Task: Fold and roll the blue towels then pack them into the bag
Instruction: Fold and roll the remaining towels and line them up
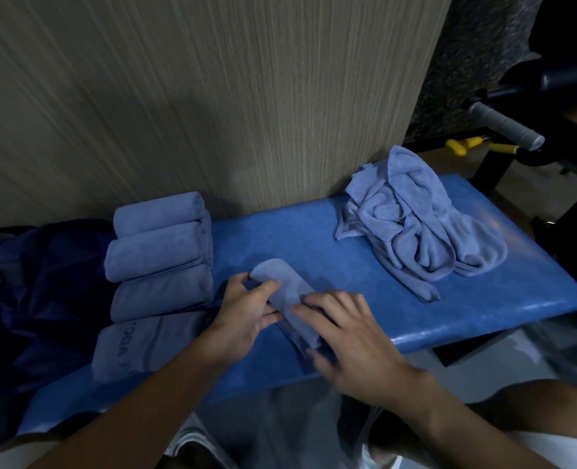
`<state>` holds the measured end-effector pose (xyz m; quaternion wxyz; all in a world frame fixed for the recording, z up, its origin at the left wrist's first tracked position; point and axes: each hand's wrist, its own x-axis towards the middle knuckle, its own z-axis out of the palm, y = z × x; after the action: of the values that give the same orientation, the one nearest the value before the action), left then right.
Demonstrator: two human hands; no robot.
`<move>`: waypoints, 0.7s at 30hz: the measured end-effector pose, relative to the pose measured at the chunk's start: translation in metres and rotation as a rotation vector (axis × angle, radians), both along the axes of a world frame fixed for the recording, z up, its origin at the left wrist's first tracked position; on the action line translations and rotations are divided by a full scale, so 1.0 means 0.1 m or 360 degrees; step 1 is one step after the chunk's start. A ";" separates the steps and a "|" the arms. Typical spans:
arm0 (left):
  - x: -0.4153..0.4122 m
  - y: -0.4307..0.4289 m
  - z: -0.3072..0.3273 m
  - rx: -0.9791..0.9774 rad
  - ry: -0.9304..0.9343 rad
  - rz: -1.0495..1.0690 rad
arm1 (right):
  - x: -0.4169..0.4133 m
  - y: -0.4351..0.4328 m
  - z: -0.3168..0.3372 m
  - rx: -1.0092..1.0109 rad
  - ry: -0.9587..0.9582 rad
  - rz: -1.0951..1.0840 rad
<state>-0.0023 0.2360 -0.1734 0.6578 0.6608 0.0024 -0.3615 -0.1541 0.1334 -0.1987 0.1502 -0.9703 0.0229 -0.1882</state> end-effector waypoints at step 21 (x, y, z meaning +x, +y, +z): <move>0.07 0.25 -0.25 0.1125 -0.2486 -0.1271 | 0.13 -0.16 -0.09 0.1145 0.0059 -0.0831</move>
<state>0.0045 0.2610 -0.1981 0.0625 0.8290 -0.5558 0.0065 -0.1411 0.1175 -0.2073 0.4252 -0.8212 0.3339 -0.1826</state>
